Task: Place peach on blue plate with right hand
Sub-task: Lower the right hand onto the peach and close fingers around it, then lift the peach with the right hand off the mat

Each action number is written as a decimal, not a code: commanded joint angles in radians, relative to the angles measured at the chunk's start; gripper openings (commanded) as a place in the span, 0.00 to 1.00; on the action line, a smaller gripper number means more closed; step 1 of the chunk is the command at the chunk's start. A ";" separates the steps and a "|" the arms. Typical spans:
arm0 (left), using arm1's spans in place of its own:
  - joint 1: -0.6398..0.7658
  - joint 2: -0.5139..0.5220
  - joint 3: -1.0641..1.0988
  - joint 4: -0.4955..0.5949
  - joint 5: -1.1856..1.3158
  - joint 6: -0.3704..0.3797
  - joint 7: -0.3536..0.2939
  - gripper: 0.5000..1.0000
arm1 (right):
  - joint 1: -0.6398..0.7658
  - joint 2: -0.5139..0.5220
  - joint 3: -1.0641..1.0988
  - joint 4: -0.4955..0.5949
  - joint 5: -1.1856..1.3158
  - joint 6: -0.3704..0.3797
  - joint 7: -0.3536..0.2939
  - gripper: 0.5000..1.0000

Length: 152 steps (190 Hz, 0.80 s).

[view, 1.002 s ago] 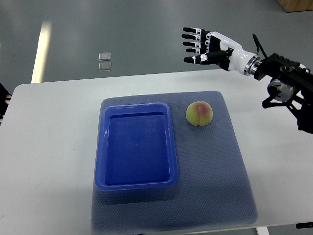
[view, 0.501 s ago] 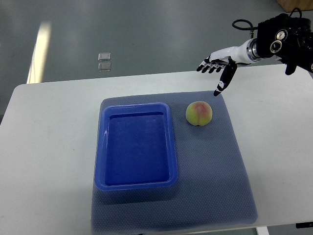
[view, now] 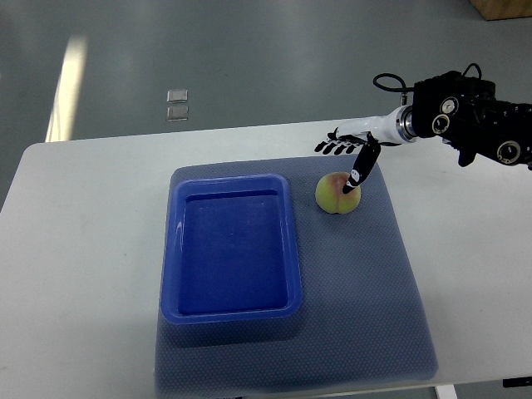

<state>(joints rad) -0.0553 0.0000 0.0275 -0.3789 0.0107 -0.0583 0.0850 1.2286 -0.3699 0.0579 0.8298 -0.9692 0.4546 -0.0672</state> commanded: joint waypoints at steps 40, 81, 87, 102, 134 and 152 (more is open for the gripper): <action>0.000 0.000 0.000 0.000 0.000 0.000 0.001 1.00 | -0.064 0.011 -0.001 0.000 -0.046 -0.054 0.026 0.85; 0.000 0.000 0.000 0.001 0.000 0.000 0.001 1.00 | -0.096 0.029 -0.004 0.000 -0.071 -0.103 0.044 0.28; 0.000 0.000 -0.001 0.003 0.000 0.000 0.001 1.00 | -0.103 0.032 -0.004 0.000 -0.082 -0.105 0.044 0.28; 0.000 0.000 -0.001 0.003 0.000 0.000 0.001 1.00 | -0.107 0.040 -0.006 0.000 -0.089 -0.106 0.046 0.28; 0.000 0.000 -0.001 0.005 0.000 0.000 0.001 1.00 | -0.092 0.032 -0.003 0.003 -0.083 -0.110 0.055 0.00; 0.000 0.000 -0.001 0.006 -0.001 0.000 0.001 1.00 | -0.031 -0.007 0.011 0.040 -0.068 -0.083 0.060 0.00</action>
<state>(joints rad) -0.0552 0.0000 0.0259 -0.3748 0.0109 -0.0583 0.0859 1.1391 -0.3400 0.0577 0.8366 -1.0510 0.3503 -0.0127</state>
